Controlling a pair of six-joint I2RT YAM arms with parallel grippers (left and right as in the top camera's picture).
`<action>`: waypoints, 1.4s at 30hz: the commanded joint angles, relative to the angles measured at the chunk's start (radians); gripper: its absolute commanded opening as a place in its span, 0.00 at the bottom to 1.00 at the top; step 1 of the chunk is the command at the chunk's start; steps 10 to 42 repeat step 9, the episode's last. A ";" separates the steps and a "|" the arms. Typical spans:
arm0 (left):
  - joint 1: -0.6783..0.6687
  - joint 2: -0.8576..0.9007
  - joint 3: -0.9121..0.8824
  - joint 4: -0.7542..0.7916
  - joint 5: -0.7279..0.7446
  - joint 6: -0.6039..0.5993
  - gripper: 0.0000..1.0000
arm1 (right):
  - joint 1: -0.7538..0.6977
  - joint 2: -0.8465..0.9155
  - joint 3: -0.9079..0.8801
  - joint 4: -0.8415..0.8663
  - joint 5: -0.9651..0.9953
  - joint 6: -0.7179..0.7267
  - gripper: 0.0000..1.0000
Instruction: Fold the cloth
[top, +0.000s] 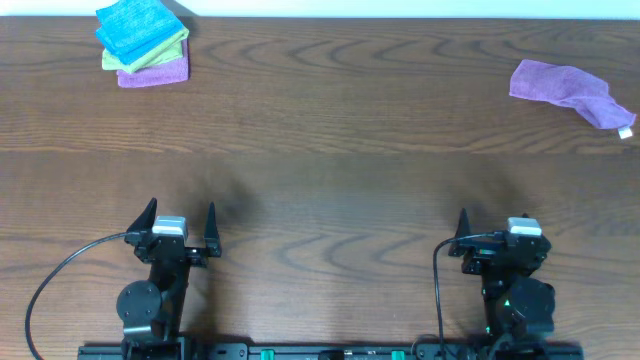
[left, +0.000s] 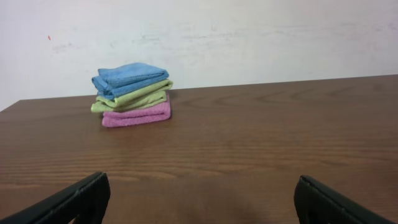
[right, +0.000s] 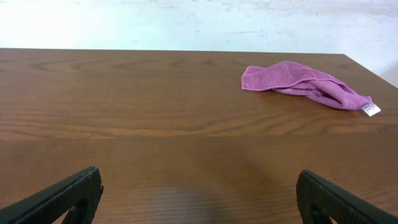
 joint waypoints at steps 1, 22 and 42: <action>-0.004 -0.007 -0.014 -0.048 0.002 0.006 0.95 | -0.008 -0.011 -0.016 -0.003 -0.005 -0.019 0.99; -0.004 -0.007 -0.014 -0.048 0.002 0.007 0.95 | -0.008 -0.011 -0.016 -0.003 -0.005 -0.019 0.99; -0.004 -0.007 -0.014 -0.048 0.002 0.007 0.95 | -0.008 -0.011 -0.016 -0.003 -0.005 -0.019 0.99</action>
